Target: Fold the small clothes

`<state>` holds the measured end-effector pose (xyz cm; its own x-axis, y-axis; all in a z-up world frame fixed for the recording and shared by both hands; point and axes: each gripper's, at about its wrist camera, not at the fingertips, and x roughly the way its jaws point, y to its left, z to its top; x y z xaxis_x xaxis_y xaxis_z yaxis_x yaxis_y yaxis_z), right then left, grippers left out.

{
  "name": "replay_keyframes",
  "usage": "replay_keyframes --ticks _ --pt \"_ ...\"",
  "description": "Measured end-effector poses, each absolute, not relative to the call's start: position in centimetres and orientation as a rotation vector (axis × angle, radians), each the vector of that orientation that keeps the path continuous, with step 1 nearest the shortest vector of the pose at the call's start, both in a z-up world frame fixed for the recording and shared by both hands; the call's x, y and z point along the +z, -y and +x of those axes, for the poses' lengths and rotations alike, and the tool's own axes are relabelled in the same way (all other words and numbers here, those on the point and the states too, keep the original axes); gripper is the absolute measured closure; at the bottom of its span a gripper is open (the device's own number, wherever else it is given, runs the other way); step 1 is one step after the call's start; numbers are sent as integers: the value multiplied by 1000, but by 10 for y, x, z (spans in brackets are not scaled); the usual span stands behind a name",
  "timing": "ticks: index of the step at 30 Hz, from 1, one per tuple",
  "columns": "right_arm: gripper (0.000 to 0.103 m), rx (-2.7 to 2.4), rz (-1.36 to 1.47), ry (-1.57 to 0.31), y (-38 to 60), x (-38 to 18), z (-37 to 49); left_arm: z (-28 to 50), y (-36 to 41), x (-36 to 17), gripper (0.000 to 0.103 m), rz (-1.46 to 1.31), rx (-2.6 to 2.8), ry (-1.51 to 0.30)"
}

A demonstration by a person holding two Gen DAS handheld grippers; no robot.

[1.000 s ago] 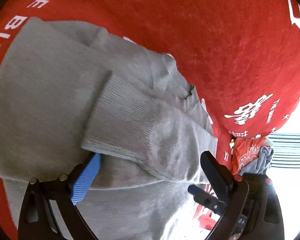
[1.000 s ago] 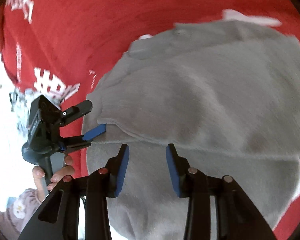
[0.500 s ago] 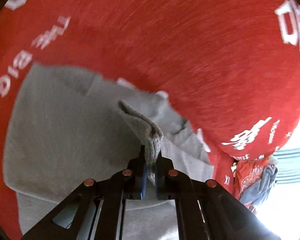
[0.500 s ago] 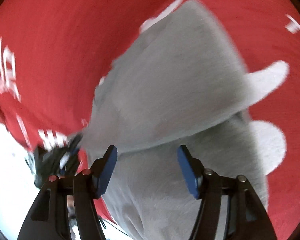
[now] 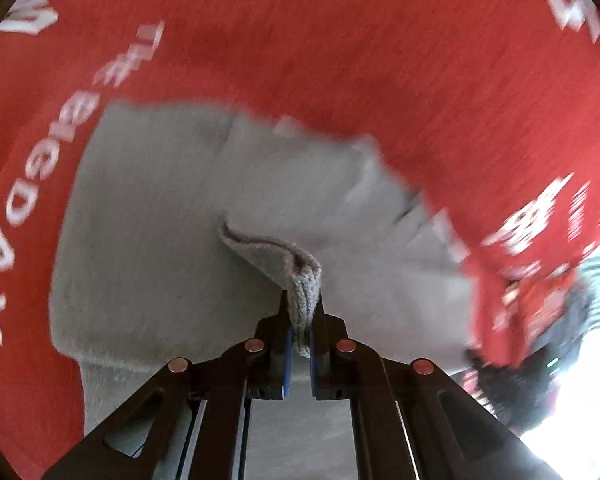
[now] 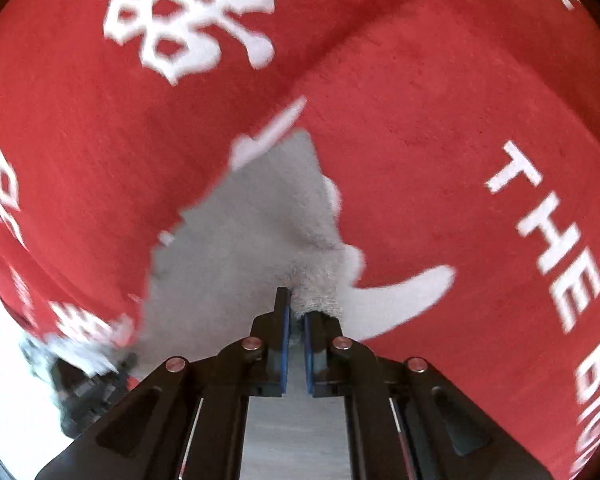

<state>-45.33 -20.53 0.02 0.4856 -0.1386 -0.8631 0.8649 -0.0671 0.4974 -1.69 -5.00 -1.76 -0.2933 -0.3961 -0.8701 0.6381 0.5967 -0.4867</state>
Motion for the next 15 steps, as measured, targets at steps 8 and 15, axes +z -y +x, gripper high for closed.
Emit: replay_keyframes --ticks 8,15 --pt "40 -854 1280 -772 203 38 -456 -21 41 -26 96 186 -1012 -1559" --pt "40 -949 1318 -830 263 4 -451 -26 48 -19 96 219 -1003 -1544"
